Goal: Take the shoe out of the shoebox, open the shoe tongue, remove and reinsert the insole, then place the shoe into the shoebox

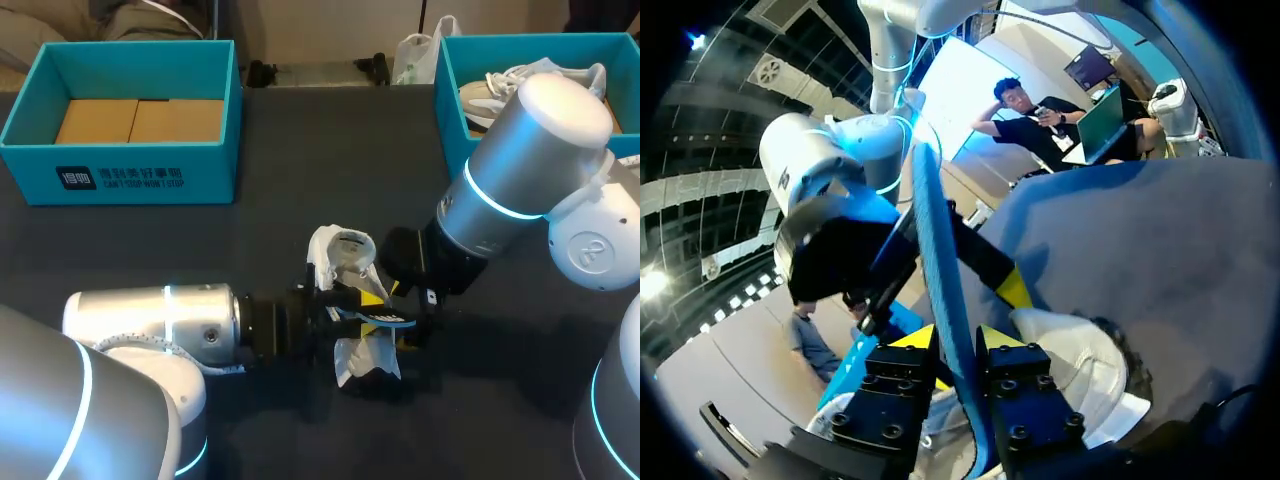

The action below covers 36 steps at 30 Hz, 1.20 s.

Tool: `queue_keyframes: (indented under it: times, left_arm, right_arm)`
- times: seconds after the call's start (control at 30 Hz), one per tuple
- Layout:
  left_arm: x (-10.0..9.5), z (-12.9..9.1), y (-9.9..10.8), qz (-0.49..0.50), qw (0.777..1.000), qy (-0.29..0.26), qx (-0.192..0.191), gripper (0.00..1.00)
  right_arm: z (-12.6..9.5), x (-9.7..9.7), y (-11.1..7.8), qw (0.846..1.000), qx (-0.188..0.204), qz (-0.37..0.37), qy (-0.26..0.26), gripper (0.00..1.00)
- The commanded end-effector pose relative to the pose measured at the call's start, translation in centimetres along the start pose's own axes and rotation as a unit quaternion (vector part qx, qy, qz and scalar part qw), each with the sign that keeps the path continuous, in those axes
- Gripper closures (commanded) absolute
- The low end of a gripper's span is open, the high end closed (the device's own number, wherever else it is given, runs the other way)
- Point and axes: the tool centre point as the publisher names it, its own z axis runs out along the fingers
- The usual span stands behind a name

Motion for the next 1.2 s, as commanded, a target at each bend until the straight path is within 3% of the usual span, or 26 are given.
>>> queue_keyframes:
  times: [0.03, 0.1, 0.33, 0.67, 0.83, 1.0, 1.03, 1.13, 1.2]
  left_arm:
    - [0.3, -0.7, -0.7, 0.006, 1.0, -0.004, 0.006, 0.89]
    - [0.3, -0.6, -0.8, 0.013, 1.0, -0.007, 0.002, 1.0]
    - [0.8, -0.2, 0.3, 0.03, 0.999, -0.011, -0.012, 1.0]
    - [0.7, 0.7, 3.8, 0.025, 0.998, 0.009, -0.048, 1.0]
    - [0.6, 0.9, 4.2, 0.021, 0.998, 0.012, -0.056, 1.0]
    - [0.4, 0.2, 3.4, 0.016, 0.999, 0.013, -0.047, 1.0]
    - [0.4, 0.0, 3.2, 0.015, 0.999, 0.012, -0.043, 0.79]
    - [0.3, -0.4, 2.6, 0.012, 0.999, 0.012, -0.039, 0.75]
    - [0.2, -0.6, 2.2, 0.013, 0.999, 0.011, -0.037, 0.64]
  right_arm:
    - [0.1, 0.1, 0.0, 1.0, 0.001, 0.0, -0.002, 0.0]
    - [0.1, 0.1, 0.0, 1.0, 0.001, 0.0, -0.002, 0.0]
    - [0.1, 0.1, 0.0, 1.0, 0.001, 0.0, -0.002, 0.0]
    - [0.1, 0.1, 0.0, 1.0, 0.001, 0.0, -0.002, 0.0]
    - [0.1, 0.1, 0.0, 1.0, 0.001, 0.0, -0.002, 0.0]
    - [0.1, 0.1, 0.0, 1.0, 0.001, 0.0, -0.002, 0.0]
    - [0.1, 0.1, 0.0, 1.0, 0.001, 0.0, -0.002, 0.0]
    - [0.1, 0.1, 0.0, 1.0, 0.001, 0.0, -0.002, 0.0]
    - [0.1, 0.1, 0.0, 1.0, 0.001, 0.0, -0.002, 0.0]
